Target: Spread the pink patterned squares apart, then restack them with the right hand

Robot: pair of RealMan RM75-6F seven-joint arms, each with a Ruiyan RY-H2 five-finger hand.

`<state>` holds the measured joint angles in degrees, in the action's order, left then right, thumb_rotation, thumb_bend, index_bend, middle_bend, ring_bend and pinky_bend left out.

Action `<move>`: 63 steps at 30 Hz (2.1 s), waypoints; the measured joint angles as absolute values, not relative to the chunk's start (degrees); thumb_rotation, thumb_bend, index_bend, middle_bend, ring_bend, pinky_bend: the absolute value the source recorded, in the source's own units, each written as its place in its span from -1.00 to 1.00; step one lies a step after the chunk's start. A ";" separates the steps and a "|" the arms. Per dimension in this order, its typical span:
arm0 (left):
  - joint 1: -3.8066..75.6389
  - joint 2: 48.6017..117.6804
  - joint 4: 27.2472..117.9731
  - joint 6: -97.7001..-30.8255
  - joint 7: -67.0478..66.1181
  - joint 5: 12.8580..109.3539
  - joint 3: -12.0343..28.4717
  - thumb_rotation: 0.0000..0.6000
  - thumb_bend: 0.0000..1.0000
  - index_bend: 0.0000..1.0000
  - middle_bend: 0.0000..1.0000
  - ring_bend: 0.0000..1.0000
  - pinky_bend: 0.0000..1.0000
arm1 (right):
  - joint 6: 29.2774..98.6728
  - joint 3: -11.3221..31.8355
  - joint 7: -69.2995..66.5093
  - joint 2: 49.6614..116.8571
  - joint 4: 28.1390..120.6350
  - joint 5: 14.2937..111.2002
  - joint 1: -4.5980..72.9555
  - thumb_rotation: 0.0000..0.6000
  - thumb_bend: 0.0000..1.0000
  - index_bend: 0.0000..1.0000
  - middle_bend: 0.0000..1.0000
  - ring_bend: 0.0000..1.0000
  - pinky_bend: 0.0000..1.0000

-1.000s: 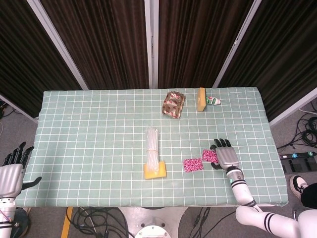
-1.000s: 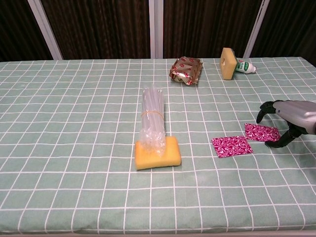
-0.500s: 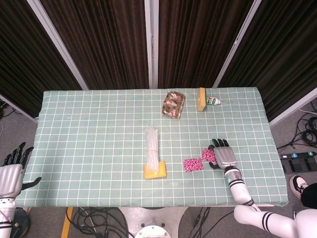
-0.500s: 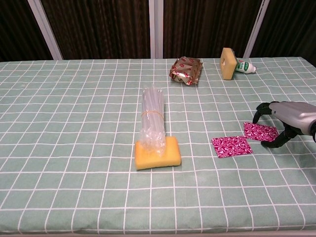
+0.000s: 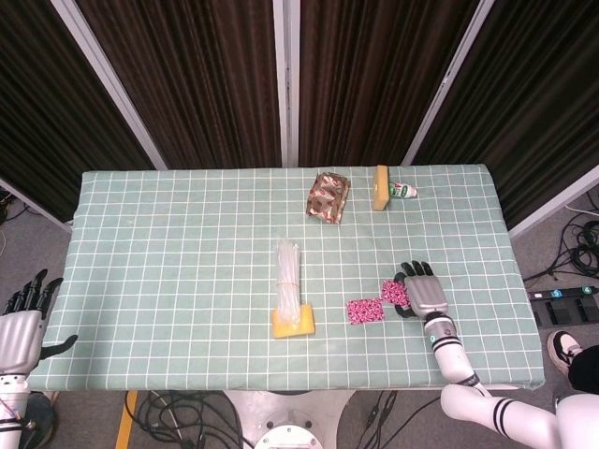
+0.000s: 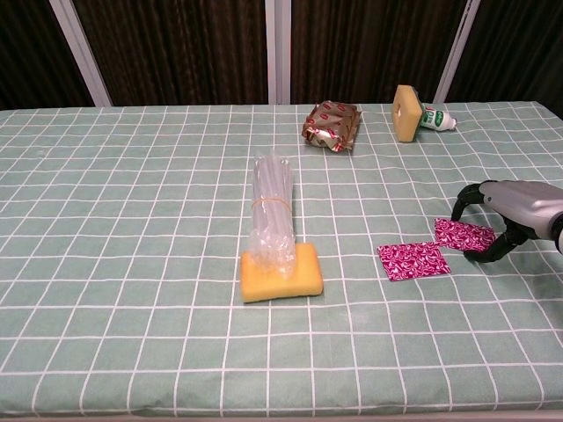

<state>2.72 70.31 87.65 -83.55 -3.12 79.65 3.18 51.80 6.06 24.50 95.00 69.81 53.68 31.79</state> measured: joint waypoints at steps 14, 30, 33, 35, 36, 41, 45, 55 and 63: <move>2.57 70.05 88.26 -84.07 -3.56 79.89 3.21 1.00 -0.83 -0.65 -0.80 -0.79 -0.66 | 53.24 7.03 21.20 88.22 78.81 60.62 32.45 0.73 -0.62 -0.22 -0.81 -1.00 -1.00; 2.29 69.68 89.27 -84.08 -4.58 79.52 3.03 1.00 -0.83 -0.65 -0.80 -0.79 -0.66 | 44.26 2.60 14.44 86.98 78.66 72.22 37.29 0.72 -0.62 -0.26 -0.81 -1.00 -1.00; 2.33 69.66 89.32 -84.02 -4.63 79.40 3.12 1.00 -0.83 -0.65 -0.80 -0.79 -0.66 | 44.07 2.35 13.30 87.83 77.49 73.12 37.64 0.69 -0.61 -0.27 -0.81 -1.00 -1.00; 2.36 69.61 89.33 -83.96 -4.64 79.39 3.12 1.00 -0.83 -0.65 -0.80 -0.79 -0.66 | 44.01 2.19 12.74 88.33 76.88 73.58 37.82 0.70 -0.62 -0.28 -0.81 -1.00 -1.00; 2.37 69.60 89.33 -83.92 -4.66 79.39 3.12 1.00 -0.83 -0.65 -0.80 -0.79 -0.66 | 44.01 2.15 12.66 88.50 76.69 73.64 37.85 0.71 -0.62 -0.29 -0.81 -1.00 -1.00; 2.41 69.65 89.22 -83.76 -4.57 79.33 3.11 1.00 -0.83 -0.65 -0.80 -0.79 -0.66 | 44.13 2.19 12.56 89.39 76.01 73.51 38.04 0.70 -0.62 -0.30 -0.81 -1.00 -1.00; 2.28 69.71 89.08 -83.96 -4.37 79.39 3.06 1.00 -0.83 -0.65 -0.80 -0.79 -0.66 | 44.16 2.22 12.69 89.92 75.55 73.28 38.18 0.69 -0.62 -0.30 -0.81 -1.00 -1.00; 2.32 69.84 88.71 -83.74 -4.01 79.39 3.06 1.00 -0.83 -0.65 -0.80 -0.79 -0.66 | 44.59 1.68 13.41 89.92 75.49 72.69 37.81 0.70 -0.62 -0.33 -0.81 -1.00 -1.00; 2.35 69.86 88.63 -83.67 -3.83 79.38 3.10 1.00 -0.83 -0.65 -0.80 -0.79 -0.66 | 44.78 1.57 13.56 89.96 75.54 72.46 37.72 0.66 -0.62 -0.37 -0.81 -1.00 -1.00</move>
<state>2.35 69.86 88.63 -83.67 -3.83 79.38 3.10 44.78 1.57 13.56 89.96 75.54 72.46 37.72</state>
